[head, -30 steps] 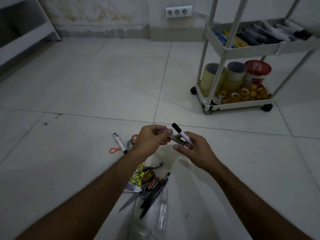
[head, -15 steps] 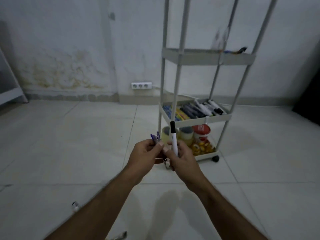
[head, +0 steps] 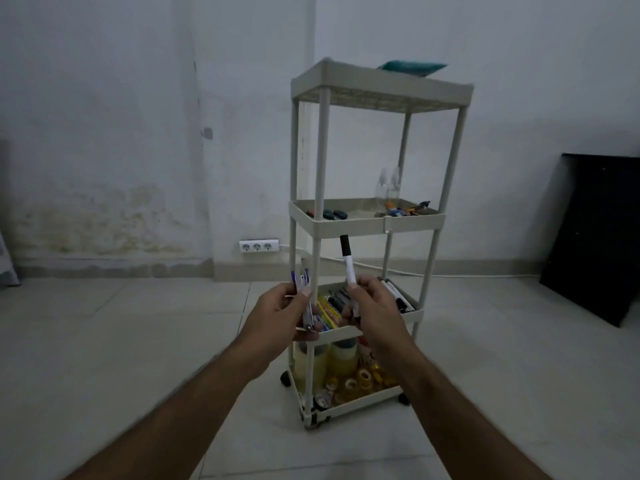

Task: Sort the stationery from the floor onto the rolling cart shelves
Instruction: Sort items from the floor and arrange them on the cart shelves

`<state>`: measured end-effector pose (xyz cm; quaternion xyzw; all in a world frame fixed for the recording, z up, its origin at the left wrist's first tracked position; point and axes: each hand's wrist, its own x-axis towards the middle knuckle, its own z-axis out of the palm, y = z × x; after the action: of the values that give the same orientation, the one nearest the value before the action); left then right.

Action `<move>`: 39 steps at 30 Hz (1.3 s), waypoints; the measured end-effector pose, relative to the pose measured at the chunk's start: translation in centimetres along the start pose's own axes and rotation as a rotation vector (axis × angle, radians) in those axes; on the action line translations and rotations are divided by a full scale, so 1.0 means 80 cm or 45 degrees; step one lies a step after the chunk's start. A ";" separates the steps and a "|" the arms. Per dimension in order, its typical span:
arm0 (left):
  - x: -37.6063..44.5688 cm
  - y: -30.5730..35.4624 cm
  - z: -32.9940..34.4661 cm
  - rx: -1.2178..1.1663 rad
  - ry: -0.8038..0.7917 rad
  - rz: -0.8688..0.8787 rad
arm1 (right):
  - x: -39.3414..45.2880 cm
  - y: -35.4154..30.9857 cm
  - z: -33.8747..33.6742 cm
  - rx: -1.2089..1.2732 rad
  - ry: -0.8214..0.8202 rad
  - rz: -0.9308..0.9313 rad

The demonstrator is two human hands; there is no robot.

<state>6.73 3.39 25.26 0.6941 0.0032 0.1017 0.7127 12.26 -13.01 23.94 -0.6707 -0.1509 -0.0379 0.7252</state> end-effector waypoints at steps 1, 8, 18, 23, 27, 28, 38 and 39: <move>0.005 0.008 0.002 0.010 -0.002 0.006 | 0.008 -0.005 -0.004 -0.020 0.033 -0.022; 0.030 0.029 0.016 0.055 -0.025 0.038 | 0.065 -0.023 -0.045 -0.206 0.276 -0.155; 0.109 0.091 0.077 0.395 -0.096 0.405 | 0.128 -0.068 -0.078 -0.160 0.346 -0.274; 0.194 0.129 0.126 0.538 -0.043 0.384 | 0.159 -0.088 -0.101 -0.125 0.410 -0.289; 0.262 0.149 0.143 0.400 -0.003 0.113 | 0.181 -0.096 -0.125 -0.126 0.437 -0.308; 0.273 0.151 0.145 0.416 0.018 0.071 | 0.184 -0.096 -0.131 -0.114 0.436 -0.306; 0.318 0.115 0.181 1.047 0.111 0.030 | 0.185 -0.076 -0.159 0.034 0.444 -0.233; 0.315 0.115 0.184 1.070 0.102 0.053 | 0.182 -0.070 -0.160 0.027 0.441 -0.236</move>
<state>32.29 -7.21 38.32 0.9197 0.0579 0.1329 0.3648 26.83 -24.01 32.55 -0.6297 -0.0854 -0.2180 0.7407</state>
